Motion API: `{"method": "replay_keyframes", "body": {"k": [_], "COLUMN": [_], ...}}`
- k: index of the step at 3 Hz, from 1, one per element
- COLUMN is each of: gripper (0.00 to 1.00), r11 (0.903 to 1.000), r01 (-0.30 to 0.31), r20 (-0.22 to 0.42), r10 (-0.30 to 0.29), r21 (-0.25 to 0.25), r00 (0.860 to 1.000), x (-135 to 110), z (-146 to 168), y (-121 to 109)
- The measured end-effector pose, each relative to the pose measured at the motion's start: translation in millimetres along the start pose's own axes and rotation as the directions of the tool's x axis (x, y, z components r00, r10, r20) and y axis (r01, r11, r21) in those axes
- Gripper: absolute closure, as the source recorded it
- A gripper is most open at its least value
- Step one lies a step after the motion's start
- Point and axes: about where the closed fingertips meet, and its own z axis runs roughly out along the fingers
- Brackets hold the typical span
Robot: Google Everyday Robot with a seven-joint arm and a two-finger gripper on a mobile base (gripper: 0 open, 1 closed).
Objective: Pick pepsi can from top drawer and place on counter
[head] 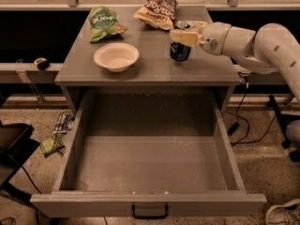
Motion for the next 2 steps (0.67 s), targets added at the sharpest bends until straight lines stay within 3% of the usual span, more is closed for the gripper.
{"method": "replay_keyframes", "body": {"k": [2], "gripper": [0.16], "r11": [1.0000], "r01": [0.000], "r20": [0.000], "r10": [0.000], "r21": [0.000], "r00": [1.000], "x": [0.0], "z": [0.1], "y": [0.0]}}
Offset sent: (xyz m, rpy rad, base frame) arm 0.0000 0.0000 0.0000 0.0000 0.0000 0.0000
